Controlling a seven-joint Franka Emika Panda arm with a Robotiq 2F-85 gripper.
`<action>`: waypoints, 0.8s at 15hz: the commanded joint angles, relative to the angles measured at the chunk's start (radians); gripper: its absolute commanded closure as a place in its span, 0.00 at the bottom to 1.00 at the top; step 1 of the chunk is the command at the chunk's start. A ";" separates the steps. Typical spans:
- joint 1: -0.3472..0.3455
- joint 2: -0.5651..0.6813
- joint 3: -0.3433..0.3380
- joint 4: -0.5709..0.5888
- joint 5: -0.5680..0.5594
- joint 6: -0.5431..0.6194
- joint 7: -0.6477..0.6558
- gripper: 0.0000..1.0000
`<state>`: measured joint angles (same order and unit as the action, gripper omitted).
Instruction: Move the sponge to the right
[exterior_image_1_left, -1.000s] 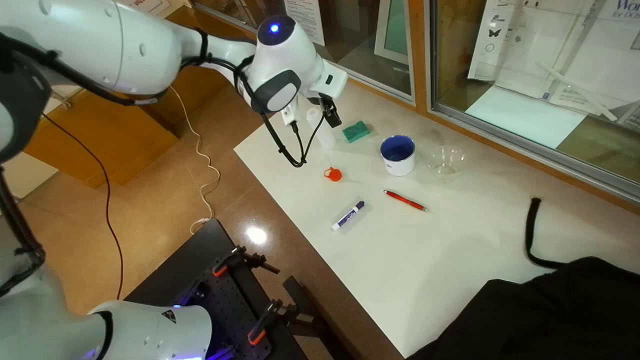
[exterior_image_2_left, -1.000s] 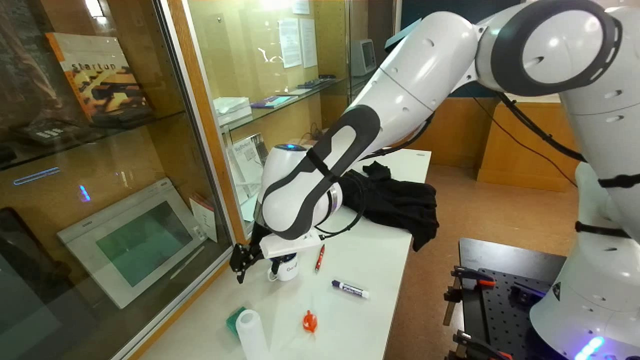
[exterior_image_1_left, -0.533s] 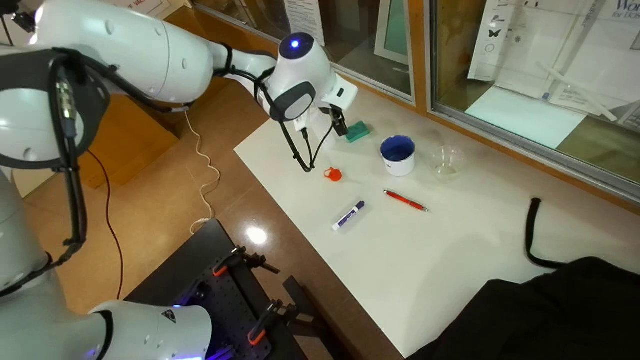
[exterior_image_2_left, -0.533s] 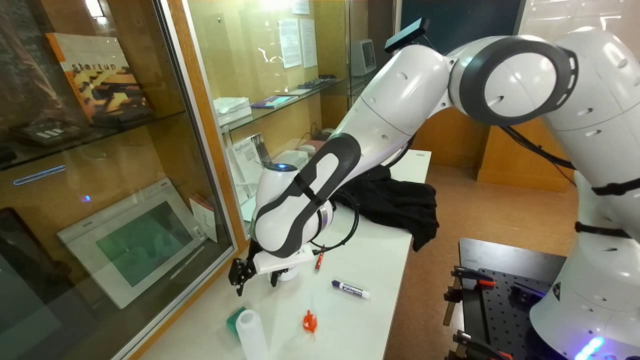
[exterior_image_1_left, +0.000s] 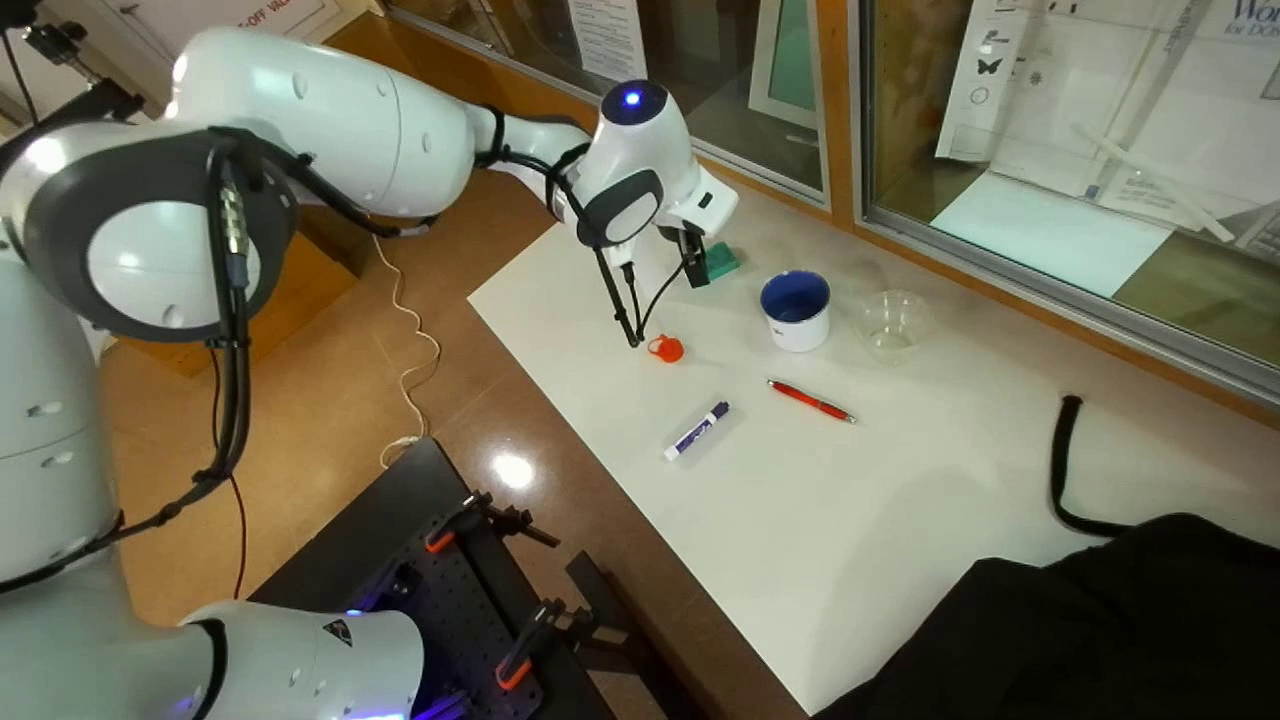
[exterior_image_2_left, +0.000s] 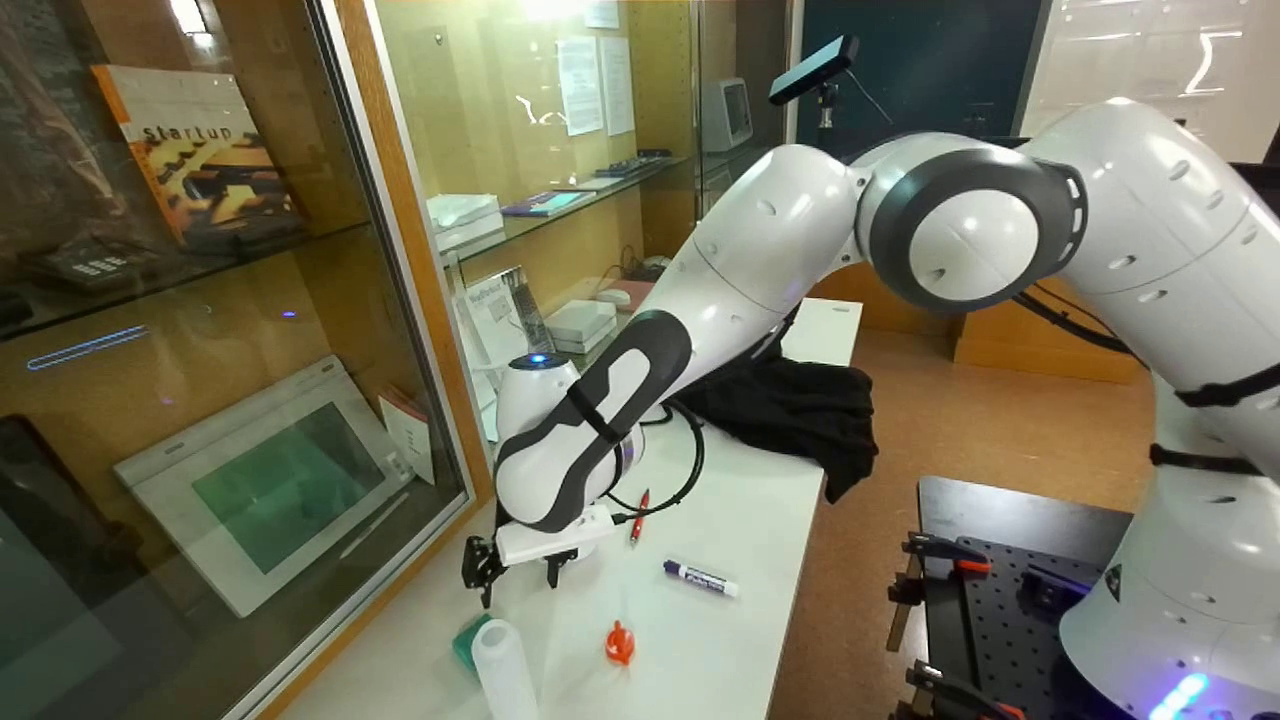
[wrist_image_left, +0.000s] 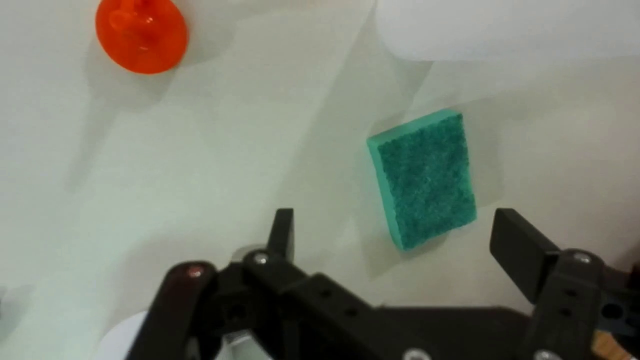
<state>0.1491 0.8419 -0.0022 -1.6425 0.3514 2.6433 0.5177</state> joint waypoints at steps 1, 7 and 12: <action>0.049 0.060 -0.050 0.119 -0.063 -0.119 0.090 0.00; 0.057 0.148 -0.047 0.256 -0.107 -0.164 0.133 0.00; 0.046 0.216 -0.037 0.312 -0.099 -0.066 0.111 0.00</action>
<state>0.2002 1.0094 -0.0432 -1.3890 0.2615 2.5357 0.6165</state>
